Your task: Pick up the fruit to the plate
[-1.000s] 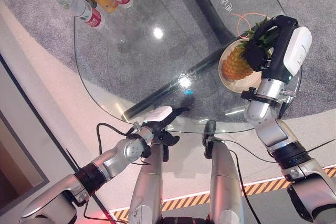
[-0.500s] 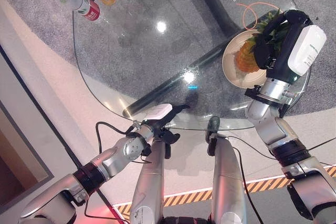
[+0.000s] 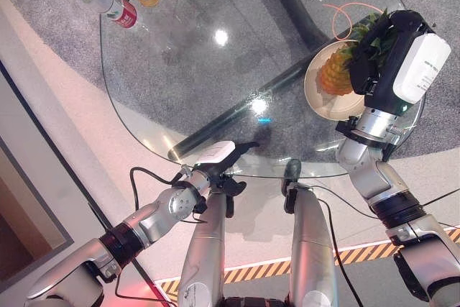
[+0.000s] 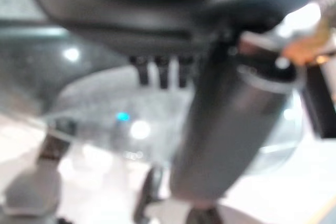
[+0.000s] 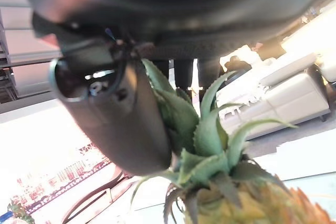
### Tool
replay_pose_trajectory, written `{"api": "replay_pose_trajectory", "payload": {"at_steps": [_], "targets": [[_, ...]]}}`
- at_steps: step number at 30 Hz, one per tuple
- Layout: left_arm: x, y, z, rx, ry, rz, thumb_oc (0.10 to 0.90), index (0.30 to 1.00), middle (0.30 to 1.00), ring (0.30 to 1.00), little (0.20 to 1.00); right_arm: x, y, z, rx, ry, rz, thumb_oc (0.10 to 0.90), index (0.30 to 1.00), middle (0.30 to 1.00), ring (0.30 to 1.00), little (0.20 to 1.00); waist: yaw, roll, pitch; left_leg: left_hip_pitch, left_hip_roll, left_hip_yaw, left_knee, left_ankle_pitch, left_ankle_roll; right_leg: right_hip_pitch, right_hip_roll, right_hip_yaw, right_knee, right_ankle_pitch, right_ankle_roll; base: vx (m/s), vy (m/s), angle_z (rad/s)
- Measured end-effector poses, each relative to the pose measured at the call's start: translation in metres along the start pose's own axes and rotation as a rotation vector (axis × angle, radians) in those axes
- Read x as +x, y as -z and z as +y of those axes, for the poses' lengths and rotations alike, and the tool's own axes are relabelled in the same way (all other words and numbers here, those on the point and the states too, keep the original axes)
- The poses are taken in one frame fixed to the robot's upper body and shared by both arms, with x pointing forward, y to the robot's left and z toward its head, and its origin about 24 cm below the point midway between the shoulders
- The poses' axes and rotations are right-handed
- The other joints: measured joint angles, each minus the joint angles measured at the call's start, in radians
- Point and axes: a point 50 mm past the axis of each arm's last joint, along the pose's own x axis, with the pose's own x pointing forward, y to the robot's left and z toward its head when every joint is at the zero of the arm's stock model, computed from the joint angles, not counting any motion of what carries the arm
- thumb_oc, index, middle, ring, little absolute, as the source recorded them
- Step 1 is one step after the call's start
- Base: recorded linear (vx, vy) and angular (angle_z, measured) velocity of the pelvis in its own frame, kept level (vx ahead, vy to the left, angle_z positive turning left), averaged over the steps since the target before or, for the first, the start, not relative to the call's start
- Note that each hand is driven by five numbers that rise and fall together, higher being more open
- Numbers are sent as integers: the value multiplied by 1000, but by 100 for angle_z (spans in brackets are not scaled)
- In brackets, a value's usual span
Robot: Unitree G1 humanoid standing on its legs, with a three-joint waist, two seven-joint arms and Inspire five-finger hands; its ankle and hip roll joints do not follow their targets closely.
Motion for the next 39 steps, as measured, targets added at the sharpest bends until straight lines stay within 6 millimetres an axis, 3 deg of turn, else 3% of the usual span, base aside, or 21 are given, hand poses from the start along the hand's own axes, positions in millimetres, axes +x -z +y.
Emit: {"api": "replay_pose_trajectory", "payload": {"at_steps": [8, 28, 29, 31, 32, 39], "targets": [[-1, 0, 2, 5, -16, -1, 800, 900, 900, 900, 900, -5, -4, 6, -61, -55, -122, 100, 300, 300, 300, 200, 0, 0, 0, -19, 0, -4, 1, 0, 0, -18, 0, -4, 3, -1, 0, -4, -2, 0], [0, -4, 7, 29, -14, -25, 800, 900, 900, 900, 900, -4, -6, 12, -58, -92, -191, 100, 300, 300, 300, 200, 1, 0, 0, -24, -1, -11, 0, 1, -1, -18, -1, -11, 2, -1, 0, 0, -2, 0], [0, -4, 7, 30, -15, -25, 800, 900, 900, 900, 900, -5, -6, 12, -58, -94, -196, 136, 331, 331, 331, 236, 1, 0, 0, -24, -1, -11, 0, 1, -1, -18, -1, -11, 2, -2, 0, 0, 0, 0], [0, -4, 7, 30, -15, -26, 800, 900, 900, 900, 900, -5, -7, 12, -50, -97, -200, 635, 759, 759, 759, 735, 1, 0, 0, -24, -1, -12, 0, 1, -1, -18, -1, -12, 2, -2, 0, 0, 0, 0], [0, -4, 7, 30, -14, -26, 800, 900, 900, 900, 900, -6, -7, 13, -46, -99, -202, 800, 900, 900, 900, 900, 1, 0, 0, -24, -1, -12, 0, 1, -1, -18, -1, -12, 2, -2, 0, 0, 0, 0], [0, -5, 8, 31, -14, -27, 800, 900, 900, 900, 900, -10, -10, 15, -20, -118, -219, 800, 900, 900, 900, 900, 1, 0, 0, -24, -1, -14, 0, 1, -1, -16, -1, -15, 2, -2, 0, -5, -2, 0]]}}
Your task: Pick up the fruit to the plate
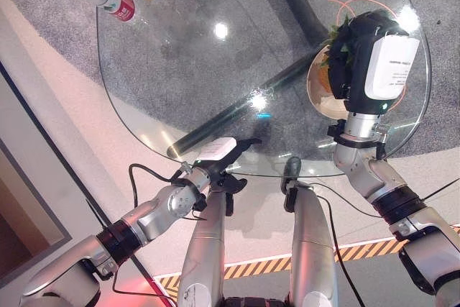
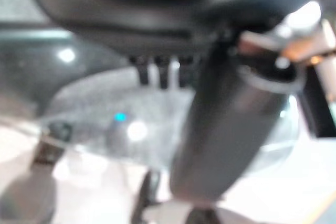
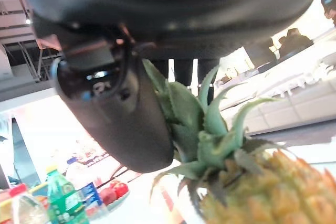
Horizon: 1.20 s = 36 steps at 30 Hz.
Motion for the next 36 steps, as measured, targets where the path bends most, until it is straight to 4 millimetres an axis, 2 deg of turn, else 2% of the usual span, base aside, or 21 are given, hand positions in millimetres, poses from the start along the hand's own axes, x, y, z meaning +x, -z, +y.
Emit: {"api": "replay_pose_trajectory", "payload": {"at_steps": [12, 18, 36], "targets": [[0, 1, 6, 2, -4, 5, 800, 900, 900, 900, 900, -13, 3, 3, -4, -29, 36, 800, 900, 900, 900, 900, -1, -1, 0, 8, 0, -11, 0, 3, 2, 18, 0, -12, -6, 1, -2, -3, 0, 1], [-1, 3, 4, -2, 12, 10, 800, 900, 900, 900, 900, -25, 8, 4, -24, -59, 67, 800, 900, 900, 900, 900, -2, -1, 0, 41, 2, -12, -4, 3, 3, 54, 1, -15, -18, 2, -3, 0, 0, 0], [-5, 7, 2, -11, 17, 28, 800, 900, 900, 900, 900, -37, 13, 2, -46, -85, 97, 800, 900, 900, 900, 900, -4, -3, -1, 129, 10, -11, -36, 3, 3, 151, 13, -18, -70, 14, 3, -2, 0, 0]]}}
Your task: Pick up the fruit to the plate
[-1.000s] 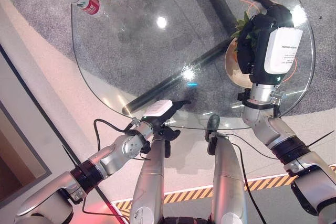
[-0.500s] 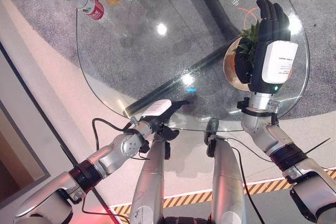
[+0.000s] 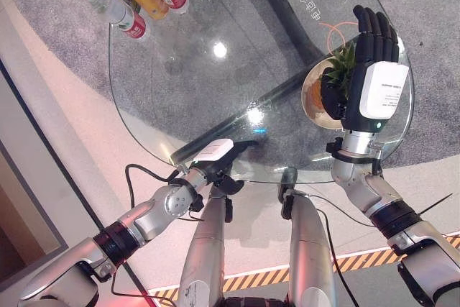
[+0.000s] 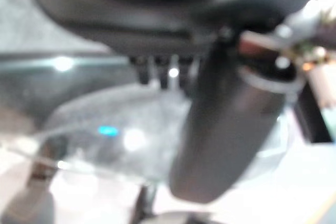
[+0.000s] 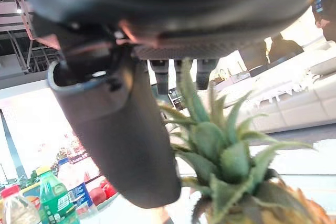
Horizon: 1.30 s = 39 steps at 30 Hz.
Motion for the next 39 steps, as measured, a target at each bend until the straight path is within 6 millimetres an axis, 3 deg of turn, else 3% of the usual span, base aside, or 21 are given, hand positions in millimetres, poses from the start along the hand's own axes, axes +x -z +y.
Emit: {"api": "replay_pose_trajectory", "payload": {"at_steps": [8, 28, 35, 39], "targets": [[-5, 7, 1, -13, -15, 28, 800, 900, 900, 900, 900, -8, -9, -6, 56, -9, -8, 800, 900, 900, 900, 900, 0, -5, 1, 83, 3, 2, -25, -1, 2, 86, 6, 0, -34, 6, 4, 0, 0, 0], [-17, 14, -13, -50, 10, 37, 800, 900, 900, 900, 900, 0, -14, -15, 65, -90, -109, 800, 900, 900, 900, 900, 8, -18, 1, 206, 9, -12, -55, -2, 2, 233, 13, -25, -91, 7, 6, 5, 2, 1], [-18, 16, -15, -56, 10, 44, 800, 900, 900, 900, 900, -19, -20, -10, 222, -268, -79, 800, 900, 900, 900, 900, 29, -18, 1, 267, 9, -16, -74, -2, 2, 304, 15, -34, -120, 5, 10, 5, 1, 3], [-24, 21, -26, -86, 30, 75, 800, 900, 900, 900, 900, -46, -26, -3, 291, -440, -88, 800, 900, 900, 900, 900, 33, -18, 1, 346, 9, -29, -109, -2, 2, 391, 15, -53, -158, 5, 12, 48, -1, 10]]}}
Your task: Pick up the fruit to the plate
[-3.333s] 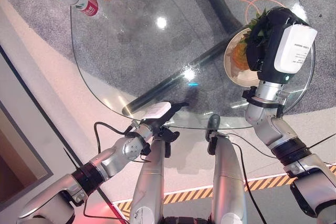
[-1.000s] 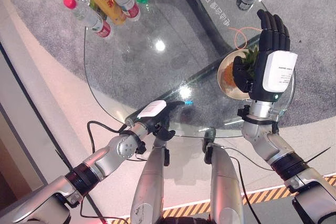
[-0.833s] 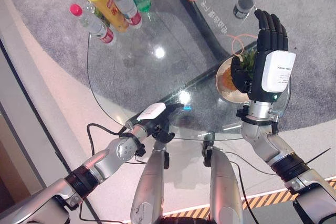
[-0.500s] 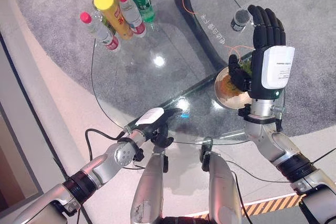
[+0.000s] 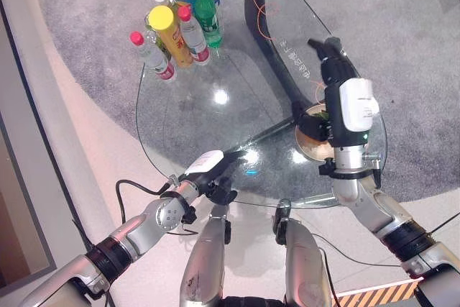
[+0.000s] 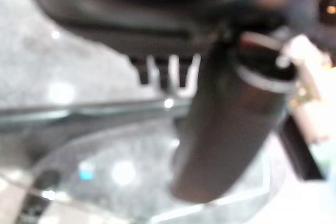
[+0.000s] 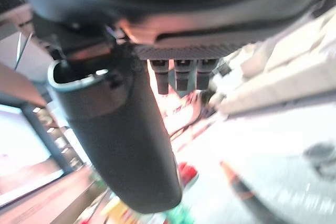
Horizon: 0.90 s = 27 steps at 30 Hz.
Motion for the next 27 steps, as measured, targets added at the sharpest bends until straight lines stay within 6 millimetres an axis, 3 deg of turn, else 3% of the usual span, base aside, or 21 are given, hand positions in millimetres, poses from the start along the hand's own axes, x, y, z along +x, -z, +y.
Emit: {"api": "replay_pose_trajectory", "payload": {"at_steps": [8, 12, 16, 18, 22, 27], "targets": [[-15, 32, -29, -157, 17, 169, 800, 900, 900, 900, 900, -34, -17, 22, 186, -363, -43, 800, 900, 900, 900, 900, -1, -9, -18, 131, 5, 0, -76, -6, 3, 141, 8, -5, -96, 7, 12, 97, -21, 0], [-27, 53, -52, -247, 52, 308, 800, 900, 900, 900, 900, -60, -12, 37, 228, -569, 31, 800, 900, 900, 900, 900, -4, -23, -110, 161, 6, -4, -108, -8, 5, 190, 10, -28, -153, 16, 21, 58, -11, 6], [-41, 70, -76, -343, 99, 434, 800, 900, 900, 900, 900, -85, -3, 52, 321, -688, 195, 800, 900, 900, 900, 900, -5, -33, -187, 215, 9, -1, -142, -12, 8, 261, 16, -31, -229, 31, 32, 28, -16, 3], [-52, 79, -94, -422, 110, 521, 800, 900, 900, 900, 900, -107, 4, 64, 412, -766, 351, 800, 900, 900, 900, 900, -5, -40, -247, 237, 10, 4, -157, -18, 12, 290, 17, -30, -269, 37, 32, 26, -43, -5], [-72, 92, -119, -500, 156, 649, 800, 900, 900, 900, 900, -153, 15, 81, 513, -932, 601, 800, 900, 900, 900, 900, -6, -49, -312, 262, 10, 6, -169, -25, 12, 334, 21, -30, -328, 56, 38, 7, -30, -2], [-89, 104, -141, -595, 184, 782, 800, 900, 900, 900, 900, -202, 28, 93, 598, -1087, 899, 800, 900, 900, 900, 900, -22, -49, -341, 280, 13, 8, -169, -27, 11, 401, 33, -32, -429, 112, 37, 29, -38, -3]]}}
